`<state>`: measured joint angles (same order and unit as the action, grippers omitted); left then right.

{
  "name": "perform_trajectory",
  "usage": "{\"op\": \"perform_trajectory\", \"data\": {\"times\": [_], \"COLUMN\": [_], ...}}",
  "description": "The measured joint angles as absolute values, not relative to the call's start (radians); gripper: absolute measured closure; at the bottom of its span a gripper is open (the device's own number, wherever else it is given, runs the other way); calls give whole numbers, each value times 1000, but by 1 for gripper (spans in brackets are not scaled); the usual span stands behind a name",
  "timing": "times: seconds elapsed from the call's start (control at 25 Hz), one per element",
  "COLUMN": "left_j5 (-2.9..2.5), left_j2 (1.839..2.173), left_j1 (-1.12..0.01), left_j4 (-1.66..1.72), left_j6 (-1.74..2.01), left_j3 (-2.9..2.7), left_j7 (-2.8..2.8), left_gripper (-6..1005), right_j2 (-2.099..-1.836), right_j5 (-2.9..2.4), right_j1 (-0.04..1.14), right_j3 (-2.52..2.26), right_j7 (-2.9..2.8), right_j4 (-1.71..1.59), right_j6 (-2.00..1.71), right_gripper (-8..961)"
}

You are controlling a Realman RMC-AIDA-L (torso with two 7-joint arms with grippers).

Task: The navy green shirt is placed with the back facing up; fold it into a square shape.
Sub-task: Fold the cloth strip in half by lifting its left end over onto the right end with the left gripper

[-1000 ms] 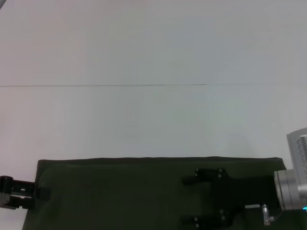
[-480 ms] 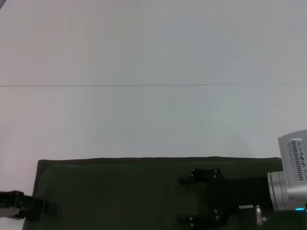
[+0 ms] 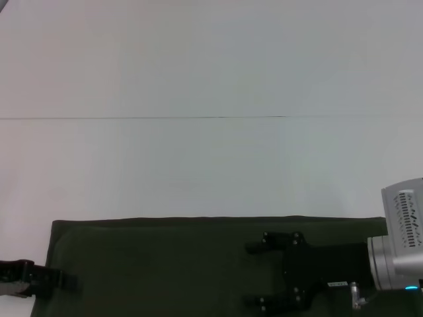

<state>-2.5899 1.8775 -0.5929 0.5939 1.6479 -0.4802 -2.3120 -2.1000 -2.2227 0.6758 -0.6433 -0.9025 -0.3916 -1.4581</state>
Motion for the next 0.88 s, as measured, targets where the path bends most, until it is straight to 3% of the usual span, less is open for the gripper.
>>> {"op": "perform_trajectory", "data": {"times": [0.88], "left_j5": [-2619], "left_j2": [1867], "left_j1": [-582], "left_j4": [641], "left_j6": [1626], "left_j3": [-484], "left_j7": [-2343], "left_gripper": [219], "right_j2": [-2100], "right_j5": [-2218], "right_j1": [681], "right_j3": [-637], "right_j7": [-905], "right_j4": [-393], "right_j6": [-1459], "right_gripper": [47]}}
